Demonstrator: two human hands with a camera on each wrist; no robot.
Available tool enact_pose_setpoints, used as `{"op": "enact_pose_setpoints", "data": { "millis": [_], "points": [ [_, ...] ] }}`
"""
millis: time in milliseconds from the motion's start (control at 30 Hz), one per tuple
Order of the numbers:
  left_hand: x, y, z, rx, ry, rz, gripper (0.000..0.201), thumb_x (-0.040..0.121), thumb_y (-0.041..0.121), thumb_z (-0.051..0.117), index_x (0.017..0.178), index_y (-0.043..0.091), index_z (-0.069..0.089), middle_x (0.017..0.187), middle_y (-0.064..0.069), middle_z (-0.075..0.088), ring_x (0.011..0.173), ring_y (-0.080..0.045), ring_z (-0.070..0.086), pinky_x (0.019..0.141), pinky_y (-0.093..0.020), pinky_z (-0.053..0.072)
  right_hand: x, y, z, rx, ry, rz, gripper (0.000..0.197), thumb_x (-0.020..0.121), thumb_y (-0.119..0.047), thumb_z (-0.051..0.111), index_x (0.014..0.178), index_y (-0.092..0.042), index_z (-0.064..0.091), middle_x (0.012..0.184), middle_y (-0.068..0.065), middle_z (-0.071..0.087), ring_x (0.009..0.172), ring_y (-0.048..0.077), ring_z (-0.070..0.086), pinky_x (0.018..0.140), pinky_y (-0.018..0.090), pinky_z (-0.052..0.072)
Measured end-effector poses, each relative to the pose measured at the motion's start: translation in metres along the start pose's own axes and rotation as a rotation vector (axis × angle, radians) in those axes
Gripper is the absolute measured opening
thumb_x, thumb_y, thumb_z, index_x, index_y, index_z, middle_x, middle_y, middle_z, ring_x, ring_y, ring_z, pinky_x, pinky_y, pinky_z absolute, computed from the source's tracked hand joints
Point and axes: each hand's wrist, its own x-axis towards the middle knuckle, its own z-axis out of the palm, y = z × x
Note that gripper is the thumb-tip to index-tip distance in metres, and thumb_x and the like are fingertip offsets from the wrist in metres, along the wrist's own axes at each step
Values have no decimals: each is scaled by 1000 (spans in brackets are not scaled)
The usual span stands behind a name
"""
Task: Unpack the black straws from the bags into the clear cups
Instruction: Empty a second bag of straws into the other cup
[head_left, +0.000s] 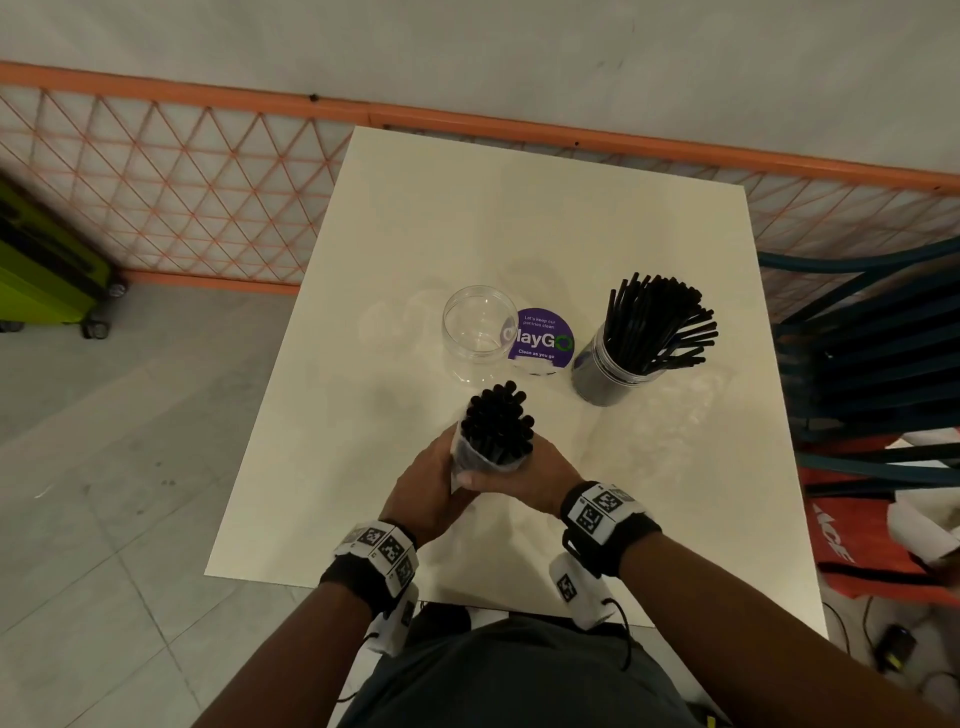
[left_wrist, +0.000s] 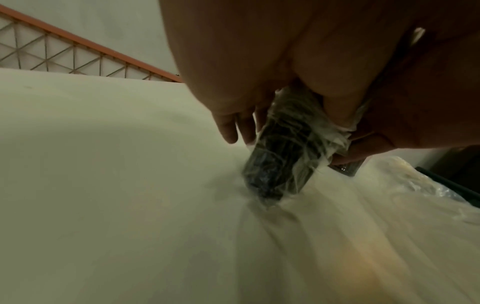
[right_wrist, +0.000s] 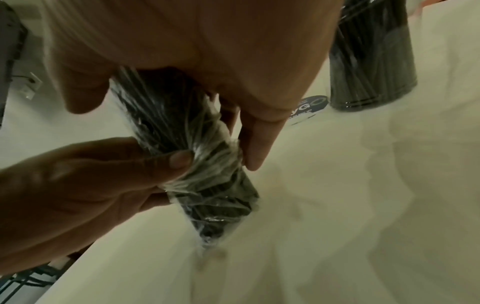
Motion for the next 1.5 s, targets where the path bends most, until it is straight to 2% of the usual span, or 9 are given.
{"op": "enact_pose_setpoints", "data": {
  "millis": [133,367,467,567,667,833,1000,1266,1500],
  "points": [
    [0,1,-3,-127,-39,-24,62,80,29,81,132,29,47,123,11,63,108,8,59,87,-10,47,8,-3,2,92,159,136,51,61,-55,81,105,-37,62,99,-10,66,99,14,64,93,38,54],
    [-9,-4,-20,-410,-22,-74,96,67,20,92,143,34,35,131,8,62,112,-6,65,84,-25,57,-3,-30,-15,524,79,56,27,84,-25,75,109,-32,67,109,-1,73,101,17,69,83,43,61],
    [-3,7,-21,-425,0,-140,66,67,23,88,122,30,52,94,-5,76,70,-21,72,57,-44,60,0,-44,-11,224,49,-22,50,74,-58,72,117,-33,66,113,-2,73,103,16,68,93,44,56],
    [-1,23,-26,-453,80,-82,59,64,18,83,115,31,55,95,13,74,80,-7,71,68,-20,59,-4,-58,-21,-39,-29,-83,76,68,-80,58,129,-36,57,125,-7,67,110,12,64,99,39,51],
    [-1,24,-37,-581,39,-76,58,72,2,77,124,8,53,98,-9,72,82,-25,70,67,-21,58,-18,-72,-46,-399,11,-108,97,62,-91,50,140,-35,40,133,-10,59,101,11,66,88,40,56],
    [5,43,-60,-711,-42,-76,56,78,-10,69,130,5,53,119,-8,70,113,-22,65,93,-30,52,-32,-86,-60,-1222,418,-753,59,84,-36,65,138,-20,46,132,8,54,113,32,55,89,47,51],
    [10,72,-83,-555,-222,-93,38,80,-15,68,105,15,68,97,-4,77,98,-18,72,81,-26,56,-9,-91,-47,-1500,142,-971,53,98,-22,31,151,-18,27,159,11,30,148,39,20,118,59,16],
    [15,100,-135,-578,-250,-133,56,57,68,80,97,29,79,100,2,78,100,-11,71,89,-28,53,21,-113,-58,-1050,360,-1078,37,87,-30,54,121,-18,64,107,8,68,100,30,62,99,47,44],
    [49,152,-155,-306,13,-47,78,76,91,14,103,46,71,109,3,74,103,-21,68,89,-45,52,32,-141,-82,-226,518,-738,62,65,-27,86,120,-20,57,108,-3,66,96,14,62,88,33,53]
  ]
}}
